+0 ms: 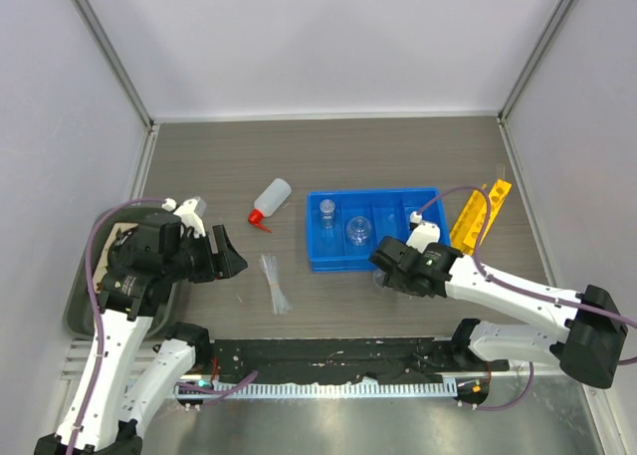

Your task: Organize the chemistry lab equipment

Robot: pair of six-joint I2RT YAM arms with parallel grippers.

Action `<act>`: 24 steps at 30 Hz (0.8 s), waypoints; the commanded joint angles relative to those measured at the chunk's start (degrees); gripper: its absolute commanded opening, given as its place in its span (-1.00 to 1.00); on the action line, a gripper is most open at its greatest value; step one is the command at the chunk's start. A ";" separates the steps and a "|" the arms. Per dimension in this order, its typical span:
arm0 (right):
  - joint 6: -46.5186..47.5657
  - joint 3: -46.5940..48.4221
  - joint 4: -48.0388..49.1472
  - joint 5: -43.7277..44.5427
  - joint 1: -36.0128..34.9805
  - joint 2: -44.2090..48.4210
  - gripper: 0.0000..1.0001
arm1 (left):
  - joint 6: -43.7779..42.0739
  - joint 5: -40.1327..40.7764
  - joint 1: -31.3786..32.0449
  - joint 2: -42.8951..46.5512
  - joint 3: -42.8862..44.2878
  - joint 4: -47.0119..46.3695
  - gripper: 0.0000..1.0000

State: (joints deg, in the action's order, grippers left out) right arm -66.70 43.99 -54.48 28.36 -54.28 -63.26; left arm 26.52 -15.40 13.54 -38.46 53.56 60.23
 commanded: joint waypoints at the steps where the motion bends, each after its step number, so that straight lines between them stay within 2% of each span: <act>1: -2.30 -0.74 3.76 2.67 -0.12 -2.12 -0.05 | -1.04 0.46 0.52 0.58 0.40 -1.34 0.43; 7: -2.56 -1.54 5.52 2.67 0.05 -4.41 -0.34 | -1.04 0.98 0.87 0.84 0.40 -1.08 0.42; 8: -2.56 -1.54 5.44 2.75 0.05 -4.50 -0.52 | -1.04 1.16 0.79 0.84 0.40 -0.99 0.42; 9: -2.56 -1.54 5.52 3.01 0.14 -4.59 -0.62 | -1.21 1.07 0.87 0.93 0.40 -0.90 0.42; 10: -2.56 -1.45 5.18 3.19 0.05 -4.59 -0.89 | -1.21 1.25 0.87 0.93 0.40 -0.99 0.42; 11: -2.65 -1.27 4.91 3.45 -0.03 -4.59 -0.98 | -1.12 1.25 0.87 0.93 0.40 -0.90 0.42; 18: 0.50 4.33 -1.85 5.74 -0.47 -5.73 -0.98 | -1.12 1.34 0.96 0.84 0.49 -0.99 0.42; 24: 15.08 16.64 -5.55 0.74 -2.23 -7.22 -0.98 | -1.21 1.60 1.05 0.75 0.84 -0.73 0.42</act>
State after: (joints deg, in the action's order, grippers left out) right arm -61.93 50.39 -57.76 30.28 -55.16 -69.80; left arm 26.44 -14.04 14.26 -37.98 53.56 60.29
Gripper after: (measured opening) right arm 0.061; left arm 0.711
